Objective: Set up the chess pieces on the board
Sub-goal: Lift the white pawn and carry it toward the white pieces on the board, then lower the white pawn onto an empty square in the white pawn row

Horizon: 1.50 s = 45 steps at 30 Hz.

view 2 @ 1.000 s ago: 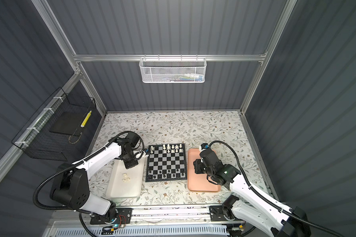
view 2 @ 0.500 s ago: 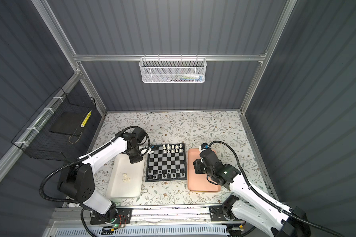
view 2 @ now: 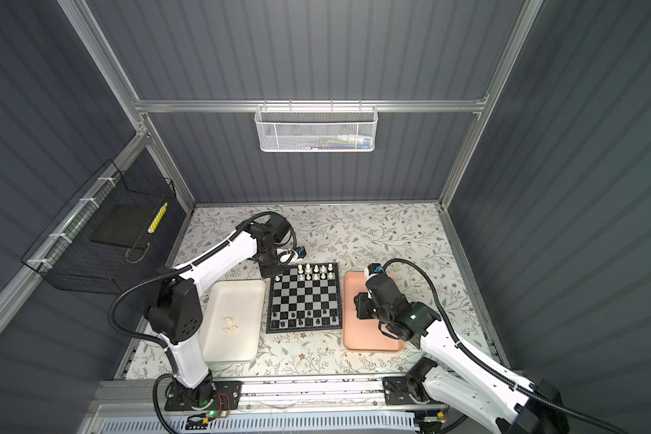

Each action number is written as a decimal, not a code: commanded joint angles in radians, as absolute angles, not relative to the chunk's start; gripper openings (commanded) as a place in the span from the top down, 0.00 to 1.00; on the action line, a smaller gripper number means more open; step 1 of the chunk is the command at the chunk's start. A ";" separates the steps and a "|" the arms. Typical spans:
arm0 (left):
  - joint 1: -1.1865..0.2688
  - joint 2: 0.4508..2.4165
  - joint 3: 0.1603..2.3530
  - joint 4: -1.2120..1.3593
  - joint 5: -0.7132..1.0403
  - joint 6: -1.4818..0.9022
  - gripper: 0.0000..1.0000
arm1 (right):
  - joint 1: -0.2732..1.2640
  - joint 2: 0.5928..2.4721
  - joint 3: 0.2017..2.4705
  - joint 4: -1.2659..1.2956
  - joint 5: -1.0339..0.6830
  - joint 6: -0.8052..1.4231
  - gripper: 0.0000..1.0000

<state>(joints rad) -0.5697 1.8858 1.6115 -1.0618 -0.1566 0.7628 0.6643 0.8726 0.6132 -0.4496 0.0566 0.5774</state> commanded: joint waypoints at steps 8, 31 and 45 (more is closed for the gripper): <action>-0.589 2.019 1.790 -1.131 -0.099 0.744 0.89 | 0.658 0.791 0.591 -0.512 0.080 0.590 0.69; -0.598 2.159 1.881 -1.122 -0.064 0.739 0.91 | 0.657 0.708 0.579 -0.598 0.110 0.607 0.68; -0.597 2.194 1.894 -1.118 -0.058 0.727 0.91 | 0.656 0.684 0.568 -0.612 0.115 0.616 0.68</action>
<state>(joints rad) -0.5907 2.1822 1.8656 -1.0954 -0.0845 0.7361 0.6598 0.6933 0.5777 -0.5938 0.1009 0.6037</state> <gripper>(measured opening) 0.126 0.318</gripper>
